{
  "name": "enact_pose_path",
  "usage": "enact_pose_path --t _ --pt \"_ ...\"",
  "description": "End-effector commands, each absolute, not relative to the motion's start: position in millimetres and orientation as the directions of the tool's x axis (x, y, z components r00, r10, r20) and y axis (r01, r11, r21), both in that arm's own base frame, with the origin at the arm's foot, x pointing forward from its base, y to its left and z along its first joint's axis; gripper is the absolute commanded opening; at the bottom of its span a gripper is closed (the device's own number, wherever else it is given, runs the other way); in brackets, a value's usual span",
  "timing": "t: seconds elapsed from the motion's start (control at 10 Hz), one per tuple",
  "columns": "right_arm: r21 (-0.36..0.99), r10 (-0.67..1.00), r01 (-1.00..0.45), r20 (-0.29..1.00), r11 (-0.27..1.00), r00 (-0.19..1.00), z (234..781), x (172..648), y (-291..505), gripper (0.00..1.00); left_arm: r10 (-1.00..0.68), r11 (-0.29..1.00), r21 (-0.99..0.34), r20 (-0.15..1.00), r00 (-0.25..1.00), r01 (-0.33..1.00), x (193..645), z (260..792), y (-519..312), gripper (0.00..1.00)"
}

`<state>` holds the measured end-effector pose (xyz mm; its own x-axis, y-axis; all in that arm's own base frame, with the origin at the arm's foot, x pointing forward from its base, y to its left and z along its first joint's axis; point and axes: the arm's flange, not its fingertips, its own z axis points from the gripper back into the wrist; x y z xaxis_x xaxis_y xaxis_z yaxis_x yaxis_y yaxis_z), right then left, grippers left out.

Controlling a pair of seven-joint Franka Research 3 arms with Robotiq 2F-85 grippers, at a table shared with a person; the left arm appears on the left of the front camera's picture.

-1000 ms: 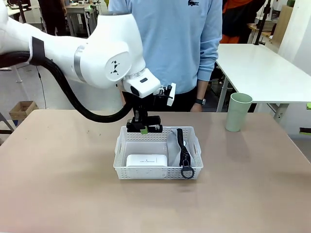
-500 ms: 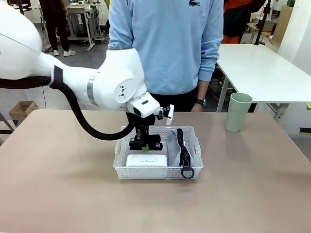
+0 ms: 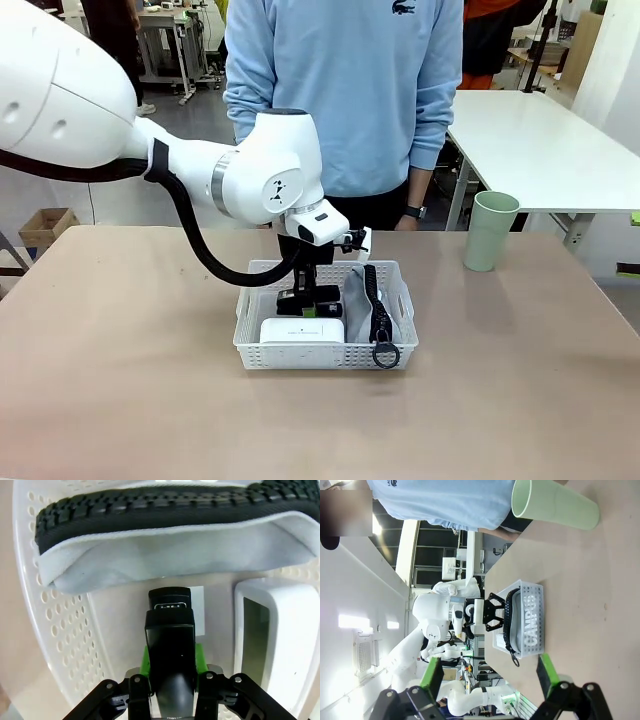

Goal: Efficiently arrange items inside the basket to fit them all.
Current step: Pick up the Stapler and place it inside the Organizing basket.

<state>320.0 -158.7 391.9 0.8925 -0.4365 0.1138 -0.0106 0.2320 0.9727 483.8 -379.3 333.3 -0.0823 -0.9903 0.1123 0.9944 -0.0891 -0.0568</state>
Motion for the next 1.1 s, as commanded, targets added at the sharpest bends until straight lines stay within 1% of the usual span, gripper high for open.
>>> enact_pose_path --t 0.0,0.4,0.5,0.6,0.7,0.8,1.0 --pt "0.975 -0.439 -0.008 0.108 0.224 0.892 395.1 319.1 -158.7 1.00 -0.995 -0.054 -0.064 0.086 -0.049 0.996 492.9 332.8 -384.0 0.37" --pt "0.975 -0.439 -0.008 0.108 0.224 0.892 395.1 319.1 -158.7 1.00 -0.998 -0.031 -0.056 0.061 -0.028 0.998 497.6 324.0 -384.7 0.37" --pt "0.975 -0.439 -0.008 0.108 0.224 0.892 395.1 319.1 -158.7 1.00 -0.998 -0.032 -0.058 0.050 -0.029 0.998 497.6 322.5 -384.9 0.38" --pt "0.975 -0.439 -0.008 0.108 0.224 0.892 395.1 319.1 -158.7 1.00 -0.999 -0.035 -0.064 0.042 -0.033 0.997 497.3 321.3 -385.0 0.70" --pt "0.975 -0.439 -0.008 0.108 0.224 0.892 395.1 319.1 -158.7 1.00 -0.998 -0.055 -0.076 0.017 -0.054 0.996 496.8 319.8 -385.1 0.95" --pt "0.975 -0.439 -0.008 0.108 0.224 0.892 395.1 319.1 -158.7 1.00 -0.998 -0.056 -0.075 0.008 -0.056 0.996 496.0 319.1 -385.5 1.00" --pt "0.975 -0.439 -0.008 0.108 0.224 0.892 395.1 319.1 -158.7 1.00 -0.998 -0.066 -0.071 0.008 -0.066 0.995 494.0 320.6 -384.9 1.00"
